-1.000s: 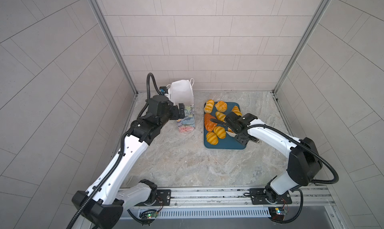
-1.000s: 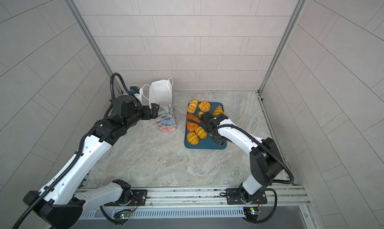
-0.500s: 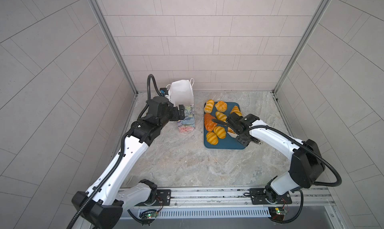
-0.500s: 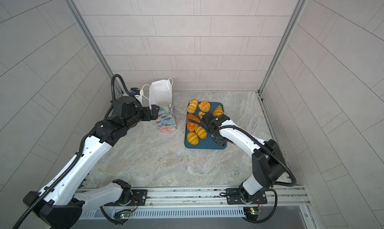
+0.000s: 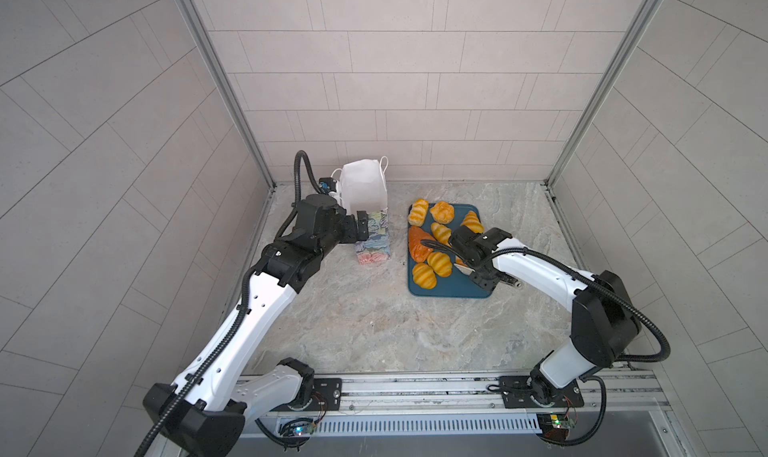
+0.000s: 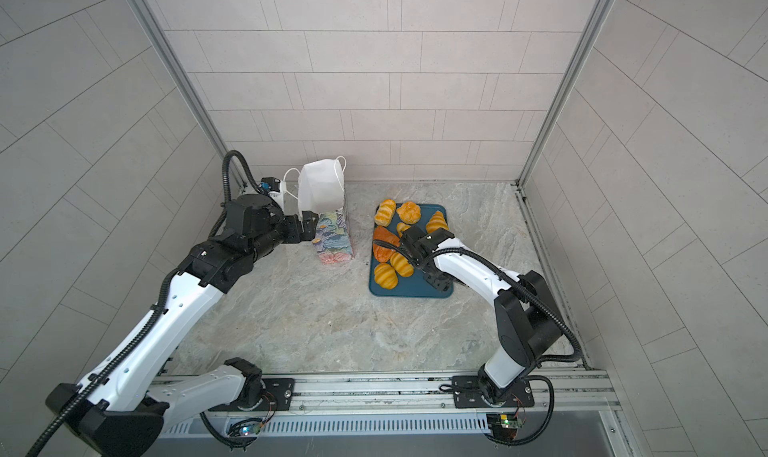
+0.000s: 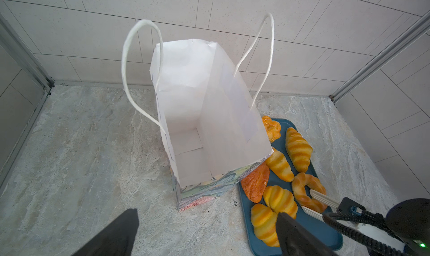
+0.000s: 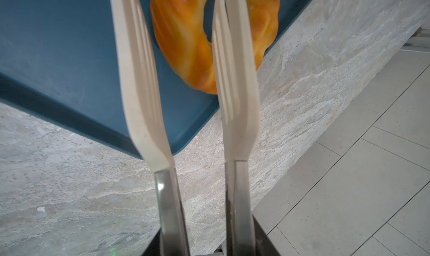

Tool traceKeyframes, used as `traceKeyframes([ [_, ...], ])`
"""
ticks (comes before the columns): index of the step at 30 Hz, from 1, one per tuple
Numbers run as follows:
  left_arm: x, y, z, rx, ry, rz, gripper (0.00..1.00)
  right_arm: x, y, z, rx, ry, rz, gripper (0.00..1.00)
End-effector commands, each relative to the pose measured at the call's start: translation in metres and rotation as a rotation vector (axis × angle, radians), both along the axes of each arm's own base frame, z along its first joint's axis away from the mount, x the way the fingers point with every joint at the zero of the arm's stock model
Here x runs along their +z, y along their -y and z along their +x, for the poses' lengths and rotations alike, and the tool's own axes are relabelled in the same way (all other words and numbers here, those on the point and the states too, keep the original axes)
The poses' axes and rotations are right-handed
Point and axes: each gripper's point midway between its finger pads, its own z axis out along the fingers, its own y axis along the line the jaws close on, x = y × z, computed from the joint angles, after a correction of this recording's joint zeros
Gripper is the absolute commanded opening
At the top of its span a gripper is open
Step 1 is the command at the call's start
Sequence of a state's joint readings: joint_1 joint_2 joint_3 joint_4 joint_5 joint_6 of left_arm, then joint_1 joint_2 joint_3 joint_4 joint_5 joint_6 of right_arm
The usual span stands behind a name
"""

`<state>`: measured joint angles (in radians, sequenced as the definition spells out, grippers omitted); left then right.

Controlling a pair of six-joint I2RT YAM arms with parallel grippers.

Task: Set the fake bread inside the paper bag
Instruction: 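Close the tongs with the right gripper around the ring-shaped bread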

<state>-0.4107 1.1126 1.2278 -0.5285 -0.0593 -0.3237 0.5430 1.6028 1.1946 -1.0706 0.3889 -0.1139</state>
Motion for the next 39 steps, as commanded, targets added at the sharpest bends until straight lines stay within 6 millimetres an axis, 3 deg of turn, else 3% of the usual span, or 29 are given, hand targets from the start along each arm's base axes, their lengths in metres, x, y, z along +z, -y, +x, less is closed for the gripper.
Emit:
traceKeyframes([
  [1,0.003,-0.002,-0.001,0.008,0.013,-0.019,1.0,0.004,0.002,0.004,0.026,0.013,-0.034,0.44],
  [14,0.001,-0.001,0.0,0.005,0.009,-0.027,1.0,-0.006,0.0,0.008,0.051,-0.031,-0.059,0.44],
  [23,0.006,-0.008,-0.003,0.03,0.026,-0.041,1.0,-0.006,-0.001,0.004,0.06,-0.052,-0.057,0.35],
  [31,0.006,-0.011,-0.005,0.035,0.027,-0.052,1.0,0.007,0.002,-0.001,0.053,-0.05,-0.048,0.24],
  [39,0.008,-0.012,-0.006,0.04,0.032,-0.059,1.0,0.021,0.001,-0.003,0.038,-0.001,0.019,0.2],
])
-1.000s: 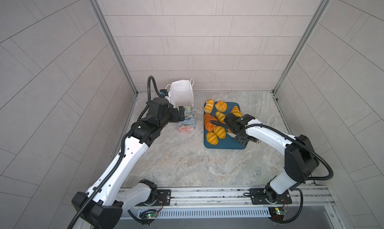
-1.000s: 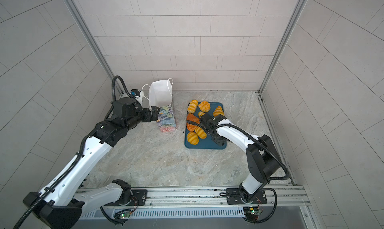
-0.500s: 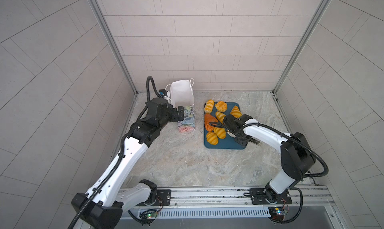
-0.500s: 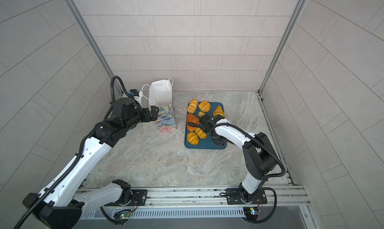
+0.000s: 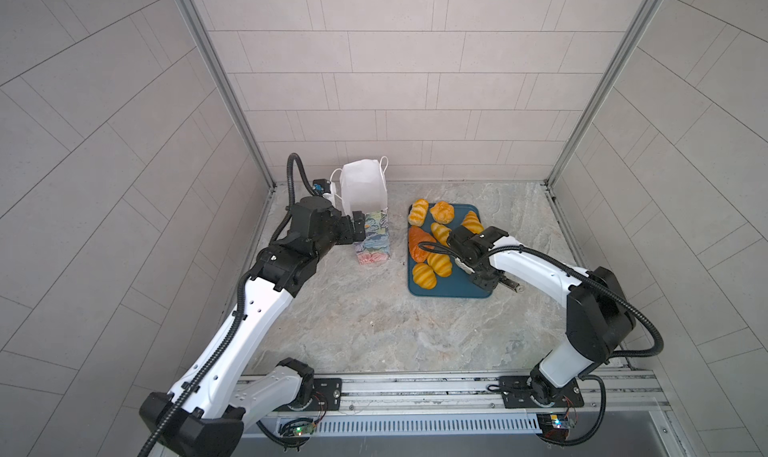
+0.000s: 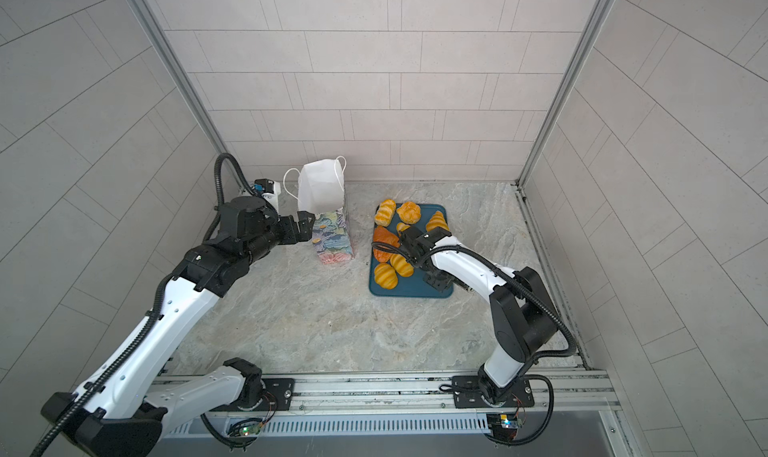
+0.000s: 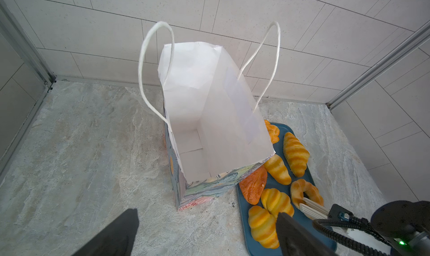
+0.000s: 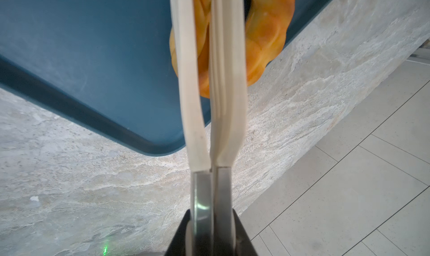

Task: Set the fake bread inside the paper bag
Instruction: 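Close the tongs with the right gripper around the ring-shaped bread, then lift the ring bread with the tongs and carry it over the paper bag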

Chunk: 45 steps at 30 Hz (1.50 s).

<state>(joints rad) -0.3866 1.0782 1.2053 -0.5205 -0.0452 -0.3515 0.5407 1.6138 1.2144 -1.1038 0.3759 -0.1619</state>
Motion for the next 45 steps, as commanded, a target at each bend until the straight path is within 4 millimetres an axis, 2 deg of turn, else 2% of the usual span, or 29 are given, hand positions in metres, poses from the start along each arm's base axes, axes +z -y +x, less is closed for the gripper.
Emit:
traceKeyframes([
  [1,0.006,-0.004,-0.002,0.018,0.024,-0.022,1.0,0.021,0.001,0.0,-0.006,0.052,0.043,0.2],
  [9,0.009,-0.01,-0.004,0.037,0.035,-0.029,1.0,0.038,-0.001,0.002,-0.03,0.11,0.131,0.2],
  [20,0.017,-0.025,-0.008,0.101,0.059,-0.028,1.0,0.076,-0.021,0.008,-0.046,0.219,0.328,0.2],
  [27,0.016,-0.039,-0.008,0.145,0.063,-0.048,1.0,0.103,-0.056,0.011,-0.01,0.254,0.548,0.2],
  [31,0.012,-0.046,-0.007,0.171,0.058,-0.058,1.0,0.117,-0.069,0.015,0.014,0.289,0.629,0.2],
  [39,0.004,-0.051,0.0,0.184,0.052,-0.097,1.0,0.154,-0.103,0.019,0.077,0.35,0.831,0.21],
  [45,-0.009,-0.049,0.001,0.183,0.041,-0.141,1.0,0.189,-0.13,0.021,0.134,0.41,0.966,0.22],
])
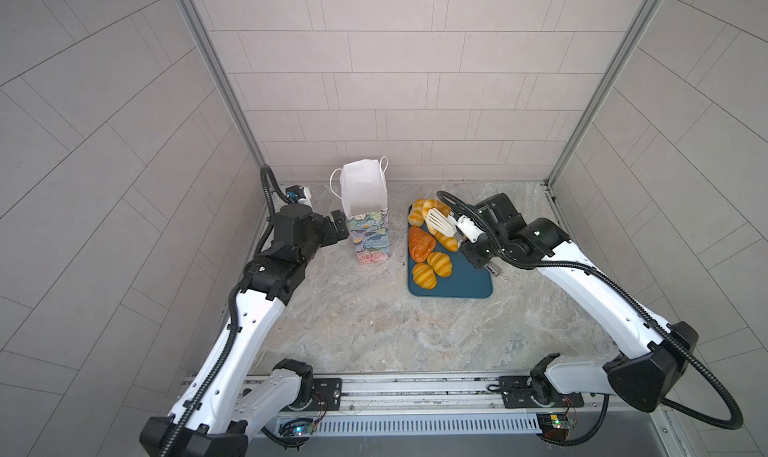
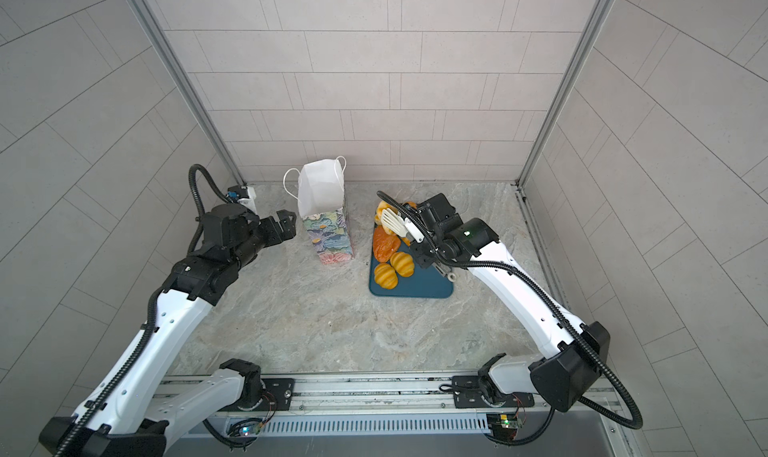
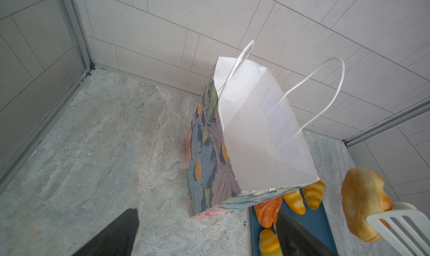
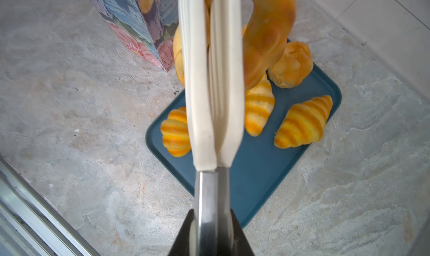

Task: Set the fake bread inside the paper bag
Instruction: 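Lift the ring bread with the tongs and carry it over the paper bag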

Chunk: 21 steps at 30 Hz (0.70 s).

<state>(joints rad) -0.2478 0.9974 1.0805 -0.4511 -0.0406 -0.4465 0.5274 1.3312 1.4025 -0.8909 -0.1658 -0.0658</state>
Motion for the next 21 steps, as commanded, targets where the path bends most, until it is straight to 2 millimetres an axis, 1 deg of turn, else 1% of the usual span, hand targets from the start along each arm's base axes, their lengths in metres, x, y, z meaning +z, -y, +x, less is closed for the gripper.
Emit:
traceKeyframes([
  [1,0.005,0.0,0.001,0.006,0.032,-0.045,1.0,0.054,-0.024,0.002,0.044,0.128,0.156,0.22],
  [5,0.001,0.002,0.003,-0.005,0.018,-0.05,1.0,0.08,-0.045,0.001,0.095,0.169,0.246,0.22],
  [7,0.0,0.002,0.004,0.0,0.018,-0.055,1.0,0.091,-0.06,-0.001,0.136,0.174,0.288,0.22],
  [12,-0.001,0.001,0.004,0.007,0.018,-0.059,1.0,0.108,-0.091,-0.003,0.22,0.187,0.321,0.23],
  [17,-0.003,0.0,0.004,0.006,0.014,-0.064,1.0,0.116,-0.119,-0.001,0.282,0.186,0.351,0.23],
  [21,-0.003,0.0,0.004,0.007,0.015,-0.063,1.0,0.114,-0.138,0.011,0.294,0.173,0.365,0.23],
])
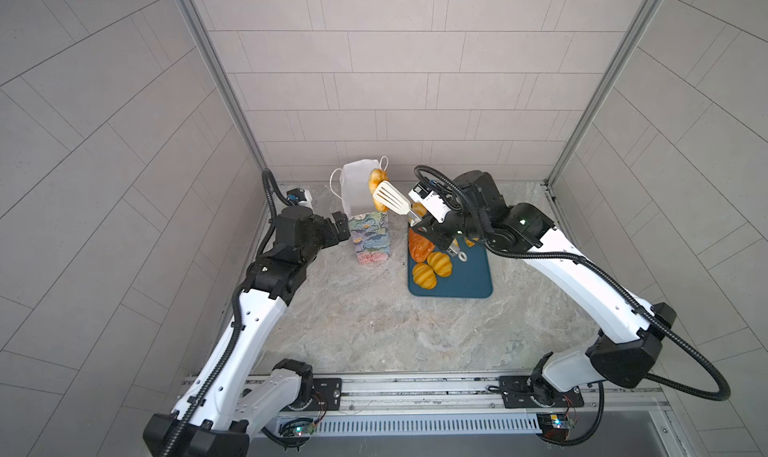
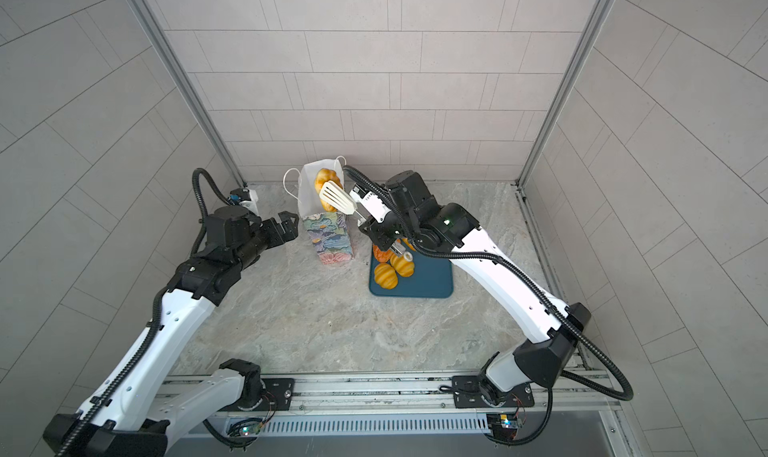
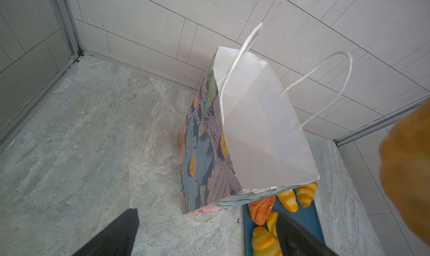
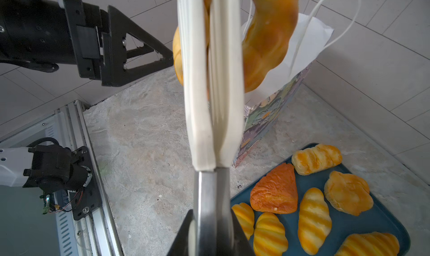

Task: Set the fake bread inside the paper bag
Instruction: 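Lift the ring bread with the tongs and carry it over the paper bag, then open the tongs with the right gripper to drop the bread into the bag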

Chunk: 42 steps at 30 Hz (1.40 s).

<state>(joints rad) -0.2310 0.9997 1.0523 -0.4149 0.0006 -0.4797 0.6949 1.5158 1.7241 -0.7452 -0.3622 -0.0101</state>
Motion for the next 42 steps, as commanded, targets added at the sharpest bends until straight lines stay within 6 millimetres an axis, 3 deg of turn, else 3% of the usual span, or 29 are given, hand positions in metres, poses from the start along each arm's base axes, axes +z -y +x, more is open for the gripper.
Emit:
traceKeyframes([
  [1,0.003,-0.002,0.0,0.011,0.017,-0.013,1.0,0.019,-0.018,0.011,0.015,0.036,0.066,0.23],
  [6,0.001,-0.004,-0.002,0.012,0.008,-0.005,1.0,0.01,-0.029,0.034,-0.021,0.016,0.041,0.23],
  [17,-0.006,-0.005,-0.006,0.011,-0.008,0.0,1.0,-0.007,-0.041,0.059,-0.068,-0.047,-0.031,0.25],
  [23,-0.008,-0.005,-0.006,0.006,-0.01,0.0,1.0,-0.011,-0.039,0.065,-0.095,-0.06,-0.073,0.35],
  [31,-0.009,-0.005,-0.007,0.004,-0.013,-0.002,1.0,-0.01,-0.038,0.071,-0.115,-0.046,-0.081,0.4],
  [37,-0.01,-0.004,-0.007,0.0,-0.017,-0.003,1.0,-0.003,-0.035,0.07,-0.118,-0.029,-0.078,0.48],
  [42,-0.011,-0.002,-0.006,-0.012,-0.02,-0.009,1.0,0.005,-0.029,0.067,-0.128,-0.016,-0.079,0.49],
])
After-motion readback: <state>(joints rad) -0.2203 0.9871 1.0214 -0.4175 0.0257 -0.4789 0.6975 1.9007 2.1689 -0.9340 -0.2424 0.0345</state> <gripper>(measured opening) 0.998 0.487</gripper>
